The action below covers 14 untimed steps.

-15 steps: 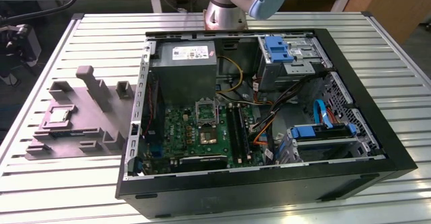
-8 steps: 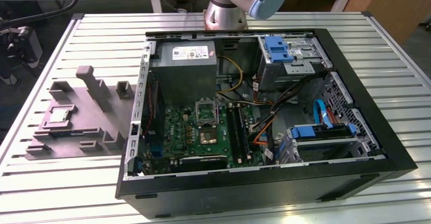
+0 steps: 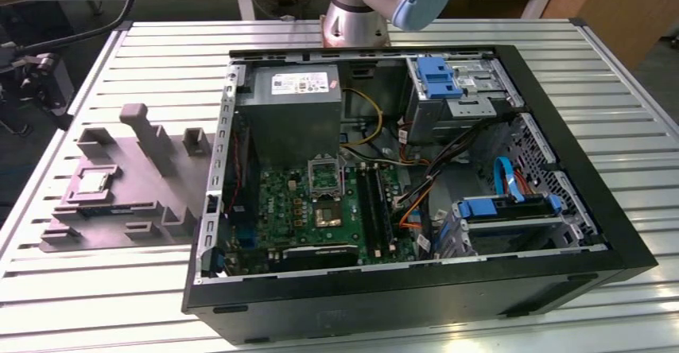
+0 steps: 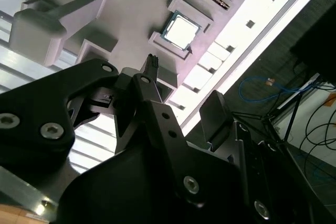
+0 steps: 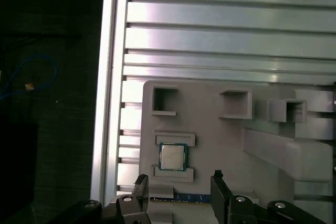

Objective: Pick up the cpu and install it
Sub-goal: 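Pick up the cpu and move it towards the insertion slot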

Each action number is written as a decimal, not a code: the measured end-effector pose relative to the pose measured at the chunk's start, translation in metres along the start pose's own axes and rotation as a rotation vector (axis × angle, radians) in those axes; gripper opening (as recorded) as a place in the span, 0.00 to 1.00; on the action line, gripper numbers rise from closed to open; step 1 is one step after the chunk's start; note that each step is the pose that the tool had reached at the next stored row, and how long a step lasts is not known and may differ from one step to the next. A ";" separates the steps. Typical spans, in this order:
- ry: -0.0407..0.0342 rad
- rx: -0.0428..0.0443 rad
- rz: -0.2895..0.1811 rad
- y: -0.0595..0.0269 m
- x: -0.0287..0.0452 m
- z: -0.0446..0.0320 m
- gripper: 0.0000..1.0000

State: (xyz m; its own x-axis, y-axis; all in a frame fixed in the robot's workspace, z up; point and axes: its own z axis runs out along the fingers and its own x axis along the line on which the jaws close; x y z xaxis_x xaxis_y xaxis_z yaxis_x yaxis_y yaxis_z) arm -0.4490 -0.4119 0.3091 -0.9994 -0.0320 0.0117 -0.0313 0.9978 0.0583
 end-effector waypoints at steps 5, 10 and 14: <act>0.0000 0.0000 0.000 -0.0003 -0.0001 0.0047 0.59; -0.0001 0.0000 0.000 -0.0003 -0.0002 0.0052 0.59; -0.0001 -0.0001 0.000 -0.0004 -0.0008 0.0053 0.59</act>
State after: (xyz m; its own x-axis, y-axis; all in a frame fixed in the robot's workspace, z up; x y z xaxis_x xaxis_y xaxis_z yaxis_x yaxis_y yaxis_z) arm -0.4482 -0.4120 0.3038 -0.9994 -0.0320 0.0116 -0.0313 0.9978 0.0584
